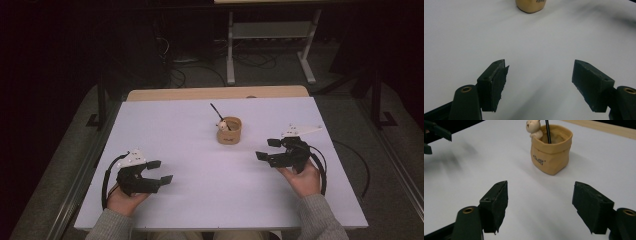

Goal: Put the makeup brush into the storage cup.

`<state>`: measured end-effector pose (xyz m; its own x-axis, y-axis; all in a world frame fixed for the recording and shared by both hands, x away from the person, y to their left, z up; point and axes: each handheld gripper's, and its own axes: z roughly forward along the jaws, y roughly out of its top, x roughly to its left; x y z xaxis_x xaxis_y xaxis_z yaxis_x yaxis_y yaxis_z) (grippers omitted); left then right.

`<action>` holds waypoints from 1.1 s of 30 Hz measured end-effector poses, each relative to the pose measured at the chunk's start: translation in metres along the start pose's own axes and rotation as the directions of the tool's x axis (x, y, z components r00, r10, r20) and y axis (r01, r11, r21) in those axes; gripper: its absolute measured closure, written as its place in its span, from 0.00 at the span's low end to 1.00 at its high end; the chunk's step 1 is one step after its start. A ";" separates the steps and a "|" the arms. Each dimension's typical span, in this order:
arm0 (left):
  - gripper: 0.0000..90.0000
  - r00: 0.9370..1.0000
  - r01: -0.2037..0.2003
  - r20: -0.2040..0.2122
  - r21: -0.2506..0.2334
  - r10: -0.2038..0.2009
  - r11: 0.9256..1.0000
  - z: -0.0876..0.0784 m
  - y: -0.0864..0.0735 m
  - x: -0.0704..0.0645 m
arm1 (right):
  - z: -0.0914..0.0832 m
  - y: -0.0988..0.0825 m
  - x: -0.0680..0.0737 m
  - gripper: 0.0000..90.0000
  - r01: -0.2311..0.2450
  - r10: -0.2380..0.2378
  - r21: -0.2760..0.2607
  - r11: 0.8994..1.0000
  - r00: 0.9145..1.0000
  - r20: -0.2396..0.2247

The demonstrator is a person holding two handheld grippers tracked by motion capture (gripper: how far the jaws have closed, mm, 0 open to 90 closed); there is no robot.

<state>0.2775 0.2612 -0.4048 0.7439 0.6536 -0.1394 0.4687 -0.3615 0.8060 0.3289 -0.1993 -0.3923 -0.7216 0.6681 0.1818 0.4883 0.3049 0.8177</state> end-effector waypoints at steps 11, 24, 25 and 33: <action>0.28 1.000 -0.011 -0.003 -0.002 0.011 1.000 0.000 0.001 -0.001 | -0.006 -0.020 0.002 0.30 -0.028 0.028 -0.013 1.000 1.000 0.004; 0.26 1.000 -0.025 -0.001 -0.003 0.025 1.000 -0.002 0.000 -0.001 | -0.018 -0.035 0.004 0.28 -0.042 0.042 -0.045 0.998 0.999 -0.006; 0.26 1.000 -0.023 0.000 -0.003 0.023 1.000 -0.001 0.000 -0.001 | -0.019 -0.036 0.004 0.28 -0.043 0.042 -0.044 0.998 0.999 -0.007; 0.26 1.000 -0.028 -0.002 0.001 0.028 1.000 -0.001 -0.001 0.000 | -0.022 -0.044 0.004 0.27 -0.040 0.040 -0.053 0.998 0.999 -0.006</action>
<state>0.2765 0.2616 -0.4051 0.7558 0.6445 -0.1155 0.4480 -0.3803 0.8091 0.2935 -0.2248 -0.4152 -0.7044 0.6755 0.2179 0.4904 0.2413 0.8374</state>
